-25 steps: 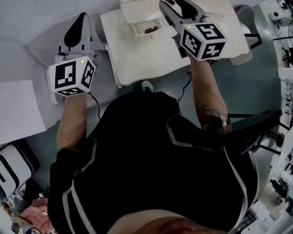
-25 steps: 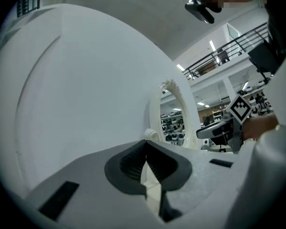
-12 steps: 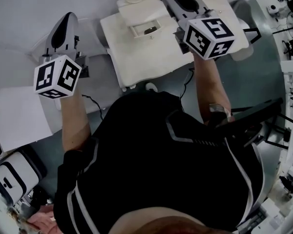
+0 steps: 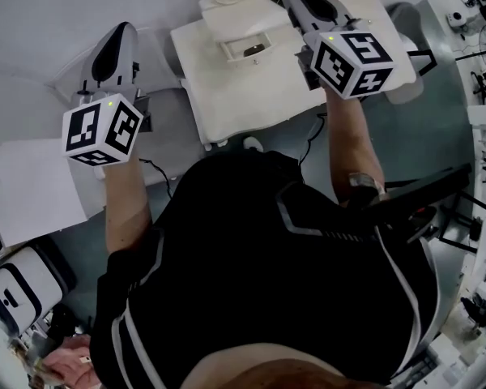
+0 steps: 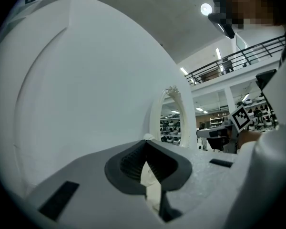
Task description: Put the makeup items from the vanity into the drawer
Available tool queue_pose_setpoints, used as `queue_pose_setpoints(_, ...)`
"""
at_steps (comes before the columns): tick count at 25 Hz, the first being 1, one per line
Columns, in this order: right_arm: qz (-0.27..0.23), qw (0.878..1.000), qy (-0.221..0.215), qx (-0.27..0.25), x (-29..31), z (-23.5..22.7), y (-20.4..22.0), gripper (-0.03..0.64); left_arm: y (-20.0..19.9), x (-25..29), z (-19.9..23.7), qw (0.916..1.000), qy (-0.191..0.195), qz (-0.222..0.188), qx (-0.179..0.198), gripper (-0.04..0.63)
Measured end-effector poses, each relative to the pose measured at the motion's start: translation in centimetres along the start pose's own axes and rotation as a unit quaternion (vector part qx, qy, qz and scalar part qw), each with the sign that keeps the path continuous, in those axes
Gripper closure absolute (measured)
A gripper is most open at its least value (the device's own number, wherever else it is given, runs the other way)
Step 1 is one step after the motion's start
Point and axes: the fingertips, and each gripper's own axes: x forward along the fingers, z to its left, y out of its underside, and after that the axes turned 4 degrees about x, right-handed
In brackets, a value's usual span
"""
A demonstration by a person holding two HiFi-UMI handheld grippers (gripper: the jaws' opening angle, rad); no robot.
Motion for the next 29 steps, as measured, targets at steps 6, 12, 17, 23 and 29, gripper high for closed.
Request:
queue_pose_setpoints(6, -0.001, 1.0, 0.002, -0.023, 0.1, 0.5, -0.3, 0.612, 0.7, -0.5, 0.7, 0.9999, -0.011, 0.009, -0.007, 0.591)
queue_pose_setpoints(12, -0.002, 1.0, 0.001, -0.025, 0.1, 0.6, -0.4, 0.612, 0.3, -0.9, 1.1, 0.9997, -0.025, -0.004, -0.001, 0.591)
queue_pose_setpoints(17, 0.0, 1.0, 0.006, -0.024, 0.2, 0.3, -0.3, 0.613, 0.4, -0.8, 1.2, 0.9994, -0.035, 0.003, 0.0, 0.591)
queue_pose_setpoints(23, 0.004, 1.0, 0.006, -0.025, 0.2, 0.4, -0.2, 0.612, 1.6, -1.0, 1.8, 0.9983, -0.048, 0.028, -0.017, 0.592)
queue_pose_setpoints(29, 0.004, 1.0, 0.005, -0.026, 0.6, 0.0, -0.7, 0.612, 1.5, -0.5, 1.6, 0.9983, -0.046, 0.027, -0.025, 0.592)
